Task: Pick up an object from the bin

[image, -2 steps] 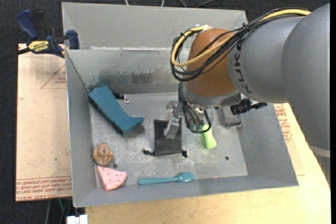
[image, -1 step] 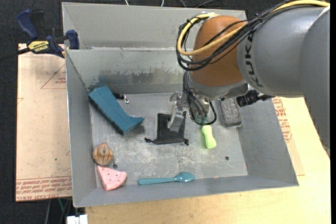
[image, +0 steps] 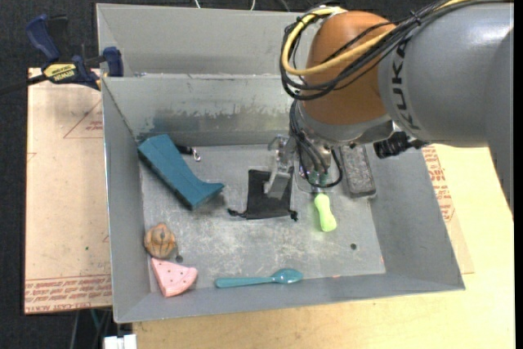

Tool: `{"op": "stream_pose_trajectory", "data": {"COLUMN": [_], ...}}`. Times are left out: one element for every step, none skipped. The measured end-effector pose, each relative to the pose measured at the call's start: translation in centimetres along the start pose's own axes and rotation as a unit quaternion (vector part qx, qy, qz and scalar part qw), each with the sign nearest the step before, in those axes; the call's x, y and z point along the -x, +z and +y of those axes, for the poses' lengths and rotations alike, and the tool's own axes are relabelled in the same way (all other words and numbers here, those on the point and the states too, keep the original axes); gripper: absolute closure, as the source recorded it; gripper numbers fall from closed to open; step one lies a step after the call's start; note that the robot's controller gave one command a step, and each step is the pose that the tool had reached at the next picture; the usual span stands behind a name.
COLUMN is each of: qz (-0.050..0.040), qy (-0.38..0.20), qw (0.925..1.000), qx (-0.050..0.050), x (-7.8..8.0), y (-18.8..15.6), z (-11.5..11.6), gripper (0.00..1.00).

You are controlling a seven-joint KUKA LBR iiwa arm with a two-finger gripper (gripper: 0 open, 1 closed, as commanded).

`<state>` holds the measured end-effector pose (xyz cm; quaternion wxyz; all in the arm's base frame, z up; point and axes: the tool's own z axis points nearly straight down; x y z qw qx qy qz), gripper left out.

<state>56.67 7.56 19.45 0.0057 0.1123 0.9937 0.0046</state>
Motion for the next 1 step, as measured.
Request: {"op": "stream_pose_trajectory", "data": {"qz": [-0.0009], "qy": [0.0], "qw": [1.0], "qx": [0.001], "x": [0.06], "y": [-1.69], "z": [0.05], "gripper": [1.0]}}
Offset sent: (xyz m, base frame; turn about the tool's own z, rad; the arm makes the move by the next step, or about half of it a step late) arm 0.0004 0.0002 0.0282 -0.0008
